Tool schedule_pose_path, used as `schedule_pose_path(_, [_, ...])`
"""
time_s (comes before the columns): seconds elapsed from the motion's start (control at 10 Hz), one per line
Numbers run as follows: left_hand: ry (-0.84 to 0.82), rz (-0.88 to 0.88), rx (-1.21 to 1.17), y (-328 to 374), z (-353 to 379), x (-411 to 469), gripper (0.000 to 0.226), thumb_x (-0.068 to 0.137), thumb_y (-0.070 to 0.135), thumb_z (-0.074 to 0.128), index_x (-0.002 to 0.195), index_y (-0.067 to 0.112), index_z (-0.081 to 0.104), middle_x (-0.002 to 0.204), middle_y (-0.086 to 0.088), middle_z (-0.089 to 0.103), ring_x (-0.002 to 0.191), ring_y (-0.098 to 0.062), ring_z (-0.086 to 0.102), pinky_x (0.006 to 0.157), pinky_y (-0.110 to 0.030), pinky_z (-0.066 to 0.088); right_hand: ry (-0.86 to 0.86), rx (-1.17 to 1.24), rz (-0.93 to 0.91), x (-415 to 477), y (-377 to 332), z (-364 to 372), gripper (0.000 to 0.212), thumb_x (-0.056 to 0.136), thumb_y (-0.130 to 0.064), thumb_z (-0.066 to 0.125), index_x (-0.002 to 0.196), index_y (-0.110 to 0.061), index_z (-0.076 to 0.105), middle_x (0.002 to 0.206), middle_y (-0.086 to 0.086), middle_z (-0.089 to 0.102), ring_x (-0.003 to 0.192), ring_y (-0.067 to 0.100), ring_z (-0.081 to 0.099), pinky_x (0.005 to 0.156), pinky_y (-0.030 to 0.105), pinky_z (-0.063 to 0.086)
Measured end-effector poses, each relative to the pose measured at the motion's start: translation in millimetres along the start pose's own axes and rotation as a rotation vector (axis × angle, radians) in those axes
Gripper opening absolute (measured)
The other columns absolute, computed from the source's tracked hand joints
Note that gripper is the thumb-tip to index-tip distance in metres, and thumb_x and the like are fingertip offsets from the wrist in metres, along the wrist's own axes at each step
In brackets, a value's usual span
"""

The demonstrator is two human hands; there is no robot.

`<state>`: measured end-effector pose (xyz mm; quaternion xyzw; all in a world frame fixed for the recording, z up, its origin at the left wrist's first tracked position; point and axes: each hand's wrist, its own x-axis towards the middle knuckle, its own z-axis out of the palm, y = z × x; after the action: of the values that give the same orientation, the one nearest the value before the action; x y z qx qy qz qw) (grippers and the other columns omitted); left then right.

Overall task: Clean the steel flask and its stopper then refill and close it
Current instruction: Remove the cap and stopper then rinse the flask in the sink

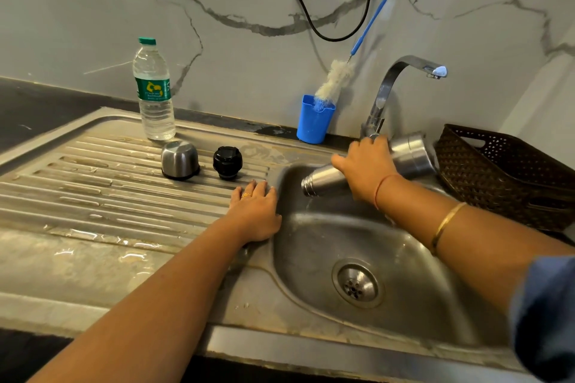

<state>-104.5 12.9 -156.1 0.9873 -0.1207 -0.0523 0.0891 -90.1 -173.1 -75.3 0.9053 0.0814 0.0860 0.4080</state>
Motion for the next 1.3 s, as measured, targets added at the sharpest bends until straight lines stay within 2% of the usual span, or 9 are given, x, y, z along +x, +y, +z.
schedule_pose_path(0.2, [0.0,0.0,0.003,0,0,0,0.066,0.096,0.037,0.041,0.152,0.014,0.013,0.16,-0.009,0.004,0.147,-0.027,-0.001,0.118,-0.047,0.001,0.135,0.018,0.061,7,20,-29,0.048,0.085,-0.035,0.06,0.128,-0.025,0.04,0.113,0.013,0.055,0.107,0.034,0.051,0.096,0.049,0.037])
schedule_pose_path(0.3, [-0.005,-0.003,0.004,0,0,0,0.067,0.097,0.037,0.041,0.152,0.015,0.012,0.16,-0.009,0.003,0.147,-0.027,-0.002,0.119,-0.047,0.001,0.109,0.171,0.116,2,18,-24,0.057,0.079,-0.038,0.067,0.127,-0.025,0.04,0.112,0.014,0.056,0.105,0.033,0.052,0.093,0.047,0.041])
schedule_pose_path(0.5, [-0.008,-0.008,0.006,2,-2,-1,0.065,0.098,0.036,0.04,0.152,0.014,0.01,0.16,-0.009,0.002,0.147,-0.027,-0.003,0.119,-0.048,0.001,-0.381,0.07,-0.026,-32,-33,15,0.058,0.077,-0.034,0.066,0.13,-0.019,0.047,0.122,0.008,0.057,0.111,0.033,0.055,0.093,0.053,0.042])
schedule_pose_path(0.6, [-0.006,-0.01,0.008,3,-2,-2,0.066,0.098,0.036,0.04,0.152,0.014,0.01,0.16,-0.01,0.002,0.147,-0.027,-0.003,0.119,-0.048,0.001,-0.511,0.204,-0.015,-43,-38,30,0.063,0.071,-0.034,0.07,0.127,-0.02,0.045,0.115,0.005,0.059,0.103,0.03,0.058,0.084,0.045,0.047])
schedule_pose_path(0.7, [-0.005,-0.014,0.013,3,-2,-2,0.066,0.098,0.036,0.04,0.152,0.015,0.01,0.16,-0.01,0.002,0.147,-0.027,-0.003,0.119,-0.047,0.001,-0.484,0.347,0.026,-39,-26,35,0.065,0.066,-0.043,0.072,0.122,-0.025,0.044,0.109,0.002,0.061,0.097,0.027,0.06,0.074,0.038,0.048])
schedule_pose_path(0.8, [-0.005,-0.013,0.013,3,-2,-2,0.066,0.098,0.036,0.04,0.152,0.015,0.01,0.16,-0.009,0.002,0.147,-0.026,-0.003,0.119,-0.047,0.001,-0.338,0.498,0.121,-38,-13,41,0.069,0.068,-0.051,0.069,0.124,-0.027,0.039,0.106,0.003,0.061,0.095,0.027,0.06,0.079,0.037,0.05])
schedule_pose_path(1.0, [-0.001,-0.007,0.013,1,-1,0,0.064,0.097,0.036,0.041,0.151,0.014,0.014,0.16,-0.009,0.005,0.147,-0.027,-0.001,0.118,-0.046,0.003,-0.502,0.304,0.022,-54,-32,58,0.066,0.07,-0.041,0.07,0.129,-0.027,0.043,0.118,0.003,0.059,0.106,0.028,0.058,0.089,0.045,0.046])
schedule_pose_path(1.1, [0.0,-0.007,0.013,2,-1,0,0.064,0.097,0.036,0.041,0.151,0.014,0.014,0.16,-0.009,0.005,0.147,-0.027,-0.001,0.118,-0.046,0.002,-0.432,0.476,0.102,-54,-24,61,0.069,0.069,-0.05,0.068,0.128,-0.028,0.04,0.112,0.002,0.061,0.101,0.027,0.06,0.086,0.041,0.05])
schedule_pose_path(1.3, [0.001,-0.008,0.02,1,0,1,0.065,0.097,0.037,0.041,0.151,0.015,0.013,0.16,-0.008,0.004,0.147,-0.026,-0.001,0.118,-0.047,0.002,-0.065,0.678,0.319,-39,9,34,0.067,0.069,-0.054,0.069,0.124,-0.027,0.041,0.109,0.005,0.06,0.098,0.027,0.058,0.076,0.034,0.047])
